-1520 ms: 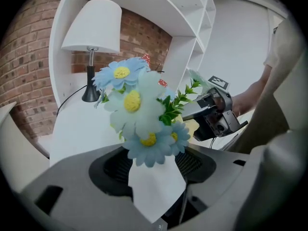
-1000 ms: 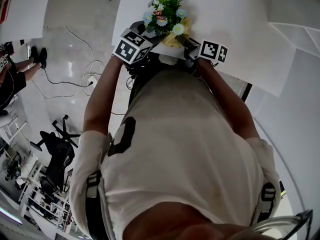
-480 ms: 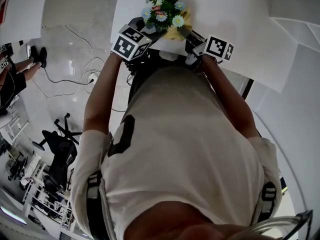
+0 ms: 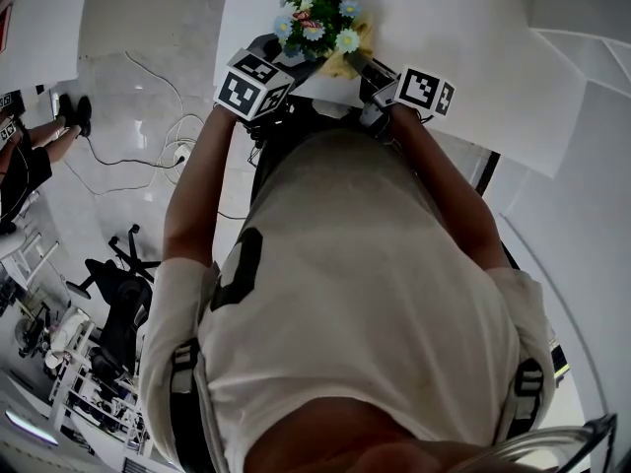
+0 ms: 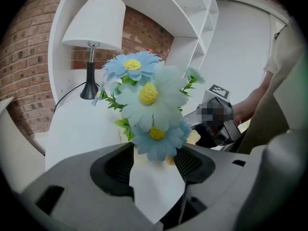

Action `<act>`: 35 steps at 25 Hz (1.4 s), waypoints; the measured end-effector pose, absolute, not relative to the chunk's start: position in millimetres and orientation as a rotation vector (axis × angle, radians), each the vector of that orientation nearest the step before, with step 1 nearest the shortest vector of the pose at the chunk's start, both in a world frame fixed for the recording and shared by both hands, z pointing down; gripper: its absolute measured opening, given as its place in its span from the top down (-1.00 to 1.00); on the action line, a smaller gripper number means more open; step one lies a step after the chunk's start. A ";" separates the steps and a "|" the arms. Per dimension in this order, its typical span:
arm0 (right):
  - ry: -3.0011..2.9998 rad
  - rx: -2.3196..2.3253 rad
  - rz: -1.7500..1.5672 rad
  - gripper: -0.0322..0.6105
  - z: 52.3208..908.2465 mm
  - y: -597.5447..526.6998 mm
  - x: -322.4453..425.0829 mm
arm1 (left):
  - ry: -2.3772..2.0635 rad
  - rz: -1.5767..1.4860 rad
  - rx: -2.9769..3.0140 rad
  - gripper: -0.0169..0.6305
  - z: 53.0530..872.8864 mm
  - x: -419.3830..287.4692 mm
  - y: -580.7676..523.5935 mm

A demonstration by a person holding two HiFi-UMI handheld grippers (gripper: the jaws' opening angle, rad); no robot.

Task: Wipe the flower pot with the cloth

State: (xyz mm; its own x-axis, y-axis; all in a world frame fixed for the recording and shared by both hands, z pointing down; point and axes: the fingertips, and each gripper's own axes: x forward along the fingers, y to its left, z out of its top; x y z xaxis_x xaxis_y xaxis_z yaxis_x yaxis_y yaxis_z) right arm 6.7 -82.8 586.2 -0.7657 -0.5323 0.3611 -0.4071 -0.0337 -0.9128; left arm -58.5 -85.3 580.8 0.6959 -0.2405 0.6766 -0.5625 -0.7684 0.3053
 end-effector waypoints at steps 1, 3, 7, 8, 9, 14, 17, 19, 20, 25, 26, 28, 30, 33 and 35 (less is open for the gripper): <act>2.120 -1.041 -1.945 0.53 590.7 -80.7 6.2 | -0.616 0.863 2.403 0.14 580.6 -58.7 -85.2; 2.134 -1.067 -1.986 0.53 602.5 -74.2 5.4 | -0.616 0.864 2.398 0.14 580.4 -58.6 -84.0; 2.101 -1.074 -2.026 0.53 610.0 -70.6 6.6 | -0.616 0.869 2.395 0.14 580.1 -55.7 -82.4; 2.098 -1.076 -2.026 0.53 609.4 -70.8 6.6 | -0.618 0.869 2.394 0.13 580.1 -55.9 -82.1; 2.096 -1.079 -2.025 0.53 608.5 -70.7 6.3 | -0.617 0.868 2.393 0.13 580.2 -56.3 -81.4; 2.062 -1.070 -1.982 0.53 591.7 -75.2 7.6 | -0.581 0.875 2.389 0.13 583.3 -55.9 -74.7; 2.054 -1.066 -1.930 0.53 577.2 -83.7 11.2 | -0.568 0.863 2.384 0.13 583.8 -53.5 -73.8; 2.044 -1.073 -1.900 0.53 570.4 -88.0 14.9 | -0.555 0.861 2.385 0.13 583.4 -50.1 -72.5; 2.039 -1.077 -1.891 0.53 568.2 -89.0 16.2 | -0.549 0.863 2.387 0.14 583.2 -48.3 -71.5; 2.023 -1.091 -1.886 0.52 565.8 -89.1 15.9 | -0.516 0.837 2.367 0.13 582.9 -44.8 -69.3; 2.025 -1.094 -1.889 0.53 567.2 -88.8 15.6 | -0.511 0.829 2.361 0.13 582.6 -44.6 -69.2; 2.036 -1.101 -1.902 0.53 572.1 -87.1 14.7 | -0.506 0.813 2.349 0.14 581.4 -44.4 -69.4; 2.049 -1.111 -1.919 0.52 578.5 -84.7 13.7 | -0.506 0.800 2.338 0.13 580.0 -44.5 -69.8; 2.071 -1.141 -1.952 0.52 591.1 -80.6 13.7 | -0.507 0.797 2.332 0.13 578.8 -45.3 -70.0; 2.070 -1.158 -1.981 0.52 598.3 -77.7 13.6 | -0.499 0.794 2.328 0.13 577.4 -45.6 -69.1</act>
State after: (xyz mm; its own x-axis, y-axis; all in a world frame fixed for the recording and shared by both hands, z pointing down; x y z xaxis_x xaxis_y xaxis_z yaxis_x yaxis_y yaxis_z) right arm 13.6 -77.7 598.3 -0.7180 -0.5344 0.4460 -0.4691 -0.1019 -0.8773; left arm -45.6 -69.1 577.4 0.7477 -0.1464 0.6477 -0.5202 -0.7354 0.4342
